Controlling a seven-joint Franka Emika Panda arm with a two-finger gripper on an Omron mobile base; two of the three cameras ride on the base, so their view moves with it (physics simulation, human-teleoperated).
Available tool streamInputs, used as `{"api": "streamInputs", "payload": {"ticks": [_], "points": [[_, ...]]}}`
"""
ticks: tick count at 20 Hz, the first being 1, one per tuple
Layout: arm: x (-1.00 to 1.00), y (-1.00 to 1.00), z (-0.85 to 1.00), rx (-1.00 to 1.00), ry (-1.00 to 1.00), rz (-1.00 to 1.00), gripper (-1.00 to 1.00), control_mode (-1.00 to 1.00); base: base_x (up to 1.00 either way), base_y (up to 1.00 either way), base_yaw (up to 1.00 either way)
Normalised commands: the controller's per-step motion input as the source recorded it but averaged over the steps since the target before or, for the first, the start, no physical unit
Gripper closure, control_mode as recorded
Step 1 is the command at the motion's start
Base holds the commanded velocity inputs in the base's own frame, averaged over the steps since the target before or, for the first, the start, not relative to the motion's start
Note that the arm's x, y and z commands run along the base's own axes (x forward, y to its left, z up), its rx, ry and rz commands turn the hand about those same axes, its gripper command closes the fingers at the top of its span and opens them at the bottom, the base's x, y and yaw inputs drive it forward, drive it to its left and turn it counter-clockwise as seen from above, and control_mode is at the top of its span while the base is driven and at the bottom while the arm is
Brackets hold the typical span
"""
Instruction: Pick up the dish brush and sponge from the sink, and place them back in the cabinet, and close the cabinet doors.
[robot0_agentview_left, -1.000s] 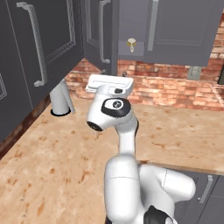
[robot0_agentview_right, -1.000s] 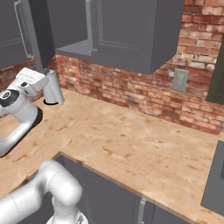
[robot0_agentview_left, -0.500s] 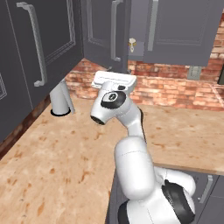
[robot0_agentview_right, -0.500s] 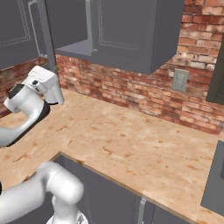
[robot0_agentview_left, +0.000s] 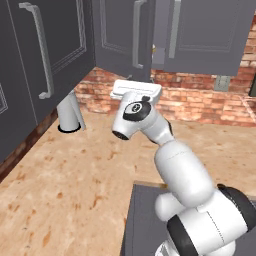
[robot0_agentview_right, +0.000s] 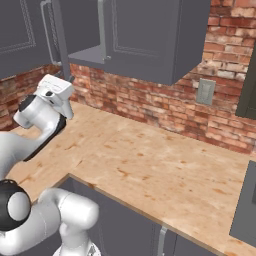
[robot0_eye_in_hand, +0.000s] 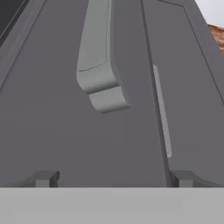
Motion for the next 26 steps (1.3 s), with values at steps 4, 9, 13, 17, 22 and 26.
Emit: {"api": "streamInputs", "payload": {"ticks": [4,9,13,17,22,26], "points": [[0.18,0.00,0.00,0.00,-0.04,-0.09,-1.00,-1.00,0.00,0.00,0.00],[0.02,0.00,0.00,-0.01,-0.06,-0.17,-1.00,-1.00,0.00,0.00,0.00],[0.03,0.00,0.00,-0.01,-0.06,-0.23,-1.00,-1.00,0.00,0.00,0.00],[0.21,0.00,0.00,0.00,-0.02,-0.18,-1.00,-1.00,0.00,0.00,0.00],[0.36,0.00,0.00,0.00,0.00,-0.07,-1.00,-1.00,0.00,0.00,0.00],[0.44,-0.03,0.00,0.00,0.00,0.00,-1.00,-1.00,0.00,0.00,0.00]]}}
